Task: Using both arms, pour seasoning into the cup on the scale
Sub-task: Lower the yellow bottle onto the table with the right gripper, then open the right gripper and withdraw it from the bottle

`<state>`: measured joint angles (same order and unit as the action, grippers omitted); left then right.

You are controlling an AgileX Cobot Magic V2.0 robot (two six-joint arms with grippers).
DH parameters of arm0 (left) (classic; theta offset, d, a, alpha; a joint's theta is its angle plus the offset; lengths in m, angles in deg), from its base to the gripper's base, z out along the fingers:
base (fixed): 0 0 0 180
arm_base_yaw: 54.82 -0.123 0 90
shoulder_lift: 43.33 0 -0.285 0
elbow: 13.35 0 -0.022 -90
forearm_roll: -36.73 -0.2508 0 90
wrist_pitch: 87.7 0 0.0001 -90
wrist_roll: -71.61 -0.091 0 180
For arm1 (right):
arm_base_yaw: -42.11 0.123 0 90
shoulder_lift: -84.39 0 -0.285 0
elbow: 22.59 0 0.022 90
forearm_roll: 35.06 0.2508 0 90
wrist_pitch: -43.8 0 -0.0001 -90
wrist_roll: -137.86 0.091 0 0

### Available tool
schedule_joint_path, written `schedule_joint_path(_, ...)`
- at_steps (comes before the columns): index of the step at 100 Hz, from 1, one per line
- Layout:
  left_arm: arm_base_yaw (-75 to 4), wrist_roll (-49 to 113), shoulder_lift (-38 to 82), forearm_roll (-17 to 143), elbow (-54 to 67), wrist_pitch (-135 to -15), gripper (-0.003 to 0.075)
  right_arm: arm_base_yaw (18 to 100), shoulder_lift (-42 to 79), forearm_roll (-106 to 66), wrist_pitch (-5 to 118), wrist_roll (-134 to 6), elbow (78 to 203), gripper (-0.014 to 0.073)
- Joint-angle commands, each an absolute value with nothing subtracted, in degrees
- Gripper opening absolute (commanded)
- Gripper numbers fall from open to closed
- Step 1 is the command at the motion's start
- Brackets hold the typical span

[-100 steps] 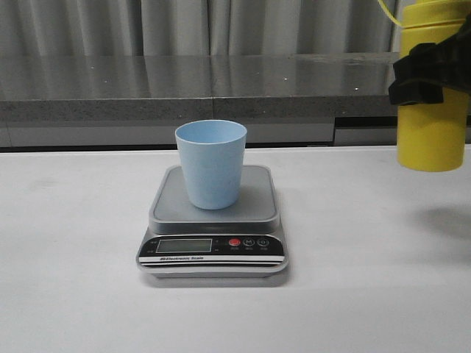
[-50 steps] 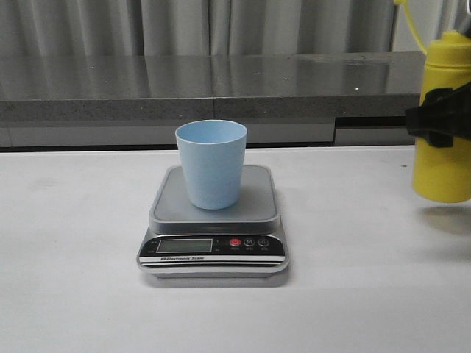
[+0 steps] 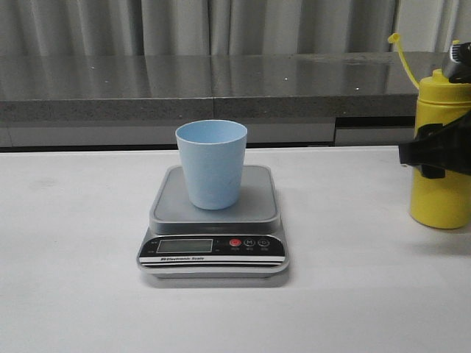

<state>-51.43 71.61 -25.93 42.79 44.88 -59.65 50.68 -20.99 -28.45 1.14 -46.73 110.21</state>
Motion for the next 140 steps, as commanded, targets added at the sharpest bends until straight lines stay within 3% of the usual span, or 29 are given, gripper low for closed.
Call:
schedule_joint_path(1,-51.57,71.61,-25.38,43.20,43.41,-64.55,-0.0020,50.42,-19.12,-28.65,-4.02,-47.16,111.23,0.0407)
schedule_joint_path(17,-51.57,71.61,-25.38,43.20,43.41,-64.55,-0.0020,50.42,-19.12,-28.58,-3.94,-45.82,111.23,0.0670)
schedule_joint_path(81,-51.57,71.61,-25.38,43.20,43.41,-64.55,-0.0020,50.42,-10.72,-28.21,-2.30,-44.53,103.76,0.0646)
schedule_joint_path(110,-51.57,71.61,-25.38,43.20,43.41,-64.55,-0.0020,50.42,0.95,-28.21,3.66,-43.17,97.75,0.0646)
schedule_joint_path(124,-51.57,71.61,-25.38,43.20,43.41,-64.55,-0.0020,50.42,9.59,-28.21,13.14,-43.17,97.21,0.0606)
schedule_joint_path(131,-51.57,71.61,-25.38,43.20,43.41,-64.55,-0.0020,50.42,14.16,-28.21,17.76,-43.17,97.21,0.0521)
schedule_joint_path(140,-51.57,71.61,-25.38,43.20,43.41,-64.55,-0.0020,50.42,19.80,-28.21,23.61,-43.17,97.21,0.0344)
